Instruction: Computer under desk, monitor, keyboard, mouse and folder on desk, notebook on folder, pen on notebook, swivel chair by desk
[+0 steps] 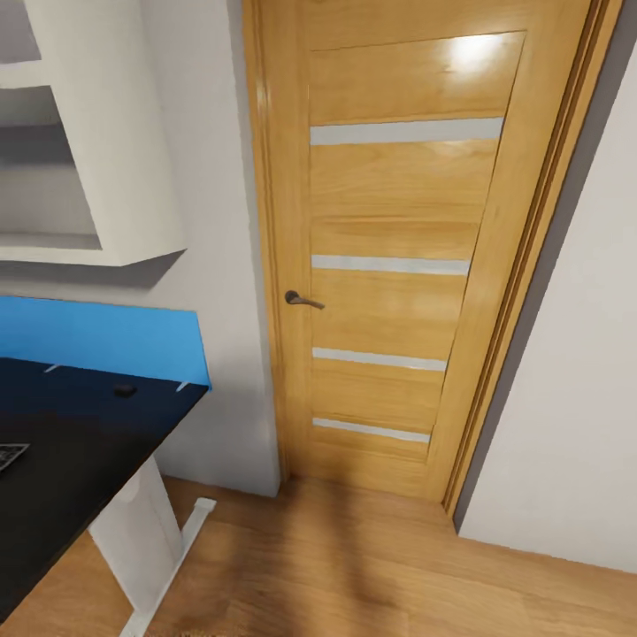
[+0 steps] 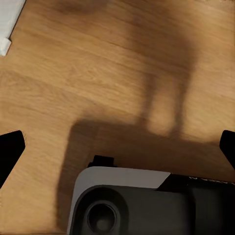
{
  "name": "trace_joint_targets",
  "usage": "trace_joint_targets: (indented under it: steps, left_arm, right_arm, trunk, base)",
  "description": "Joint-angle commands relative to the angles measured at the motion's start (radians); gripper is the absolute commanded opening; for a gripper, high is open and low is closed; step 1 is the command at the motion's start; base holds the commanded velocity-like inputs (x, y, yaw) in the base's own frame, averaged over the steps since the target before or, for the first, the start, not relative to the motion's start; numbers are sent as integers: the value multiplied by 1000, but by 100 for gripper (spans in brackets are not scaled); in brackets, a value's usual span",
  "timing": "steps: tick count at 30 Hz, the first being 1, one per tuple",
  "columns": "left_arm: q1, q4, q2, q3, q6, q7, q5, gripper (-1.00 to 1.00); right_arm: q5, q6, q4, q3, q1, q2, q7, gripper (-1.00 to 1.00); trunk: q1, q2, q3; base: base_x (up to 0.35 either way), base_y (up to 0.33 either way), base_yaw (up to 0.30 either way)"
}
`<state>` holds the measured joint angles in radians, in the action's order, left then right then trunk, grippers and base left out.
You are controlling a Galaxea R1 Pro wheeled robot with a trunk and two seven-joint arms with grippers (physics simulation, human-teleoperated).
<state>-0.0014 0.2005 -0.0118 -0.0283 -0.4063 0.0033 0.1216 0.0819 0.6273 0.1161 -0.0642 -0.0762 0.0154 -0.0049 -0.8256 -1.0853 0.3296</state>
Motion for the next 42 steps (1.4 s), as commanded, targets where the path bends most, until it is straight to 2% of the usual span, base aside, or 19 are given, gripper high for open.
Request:
trace_joint_targets:
  steps: [1, 42]
  left_arm:
    - [0, 1, 0, -2, -2, 0, 3, 100]
    - [0, 0, 1, -5, -1, 1, 4, 100]
  right_arm:
    - [4, 3, 0, -3, 0, 0, 3, 100]
    - [2, 3, -1, -3, 0, 0, 3, 100]
  trunk:
    - [0, -1, 1]
    - [0, -1, 21]
  base:
    - [0, 0, 280]
    - [0, 0, 279]
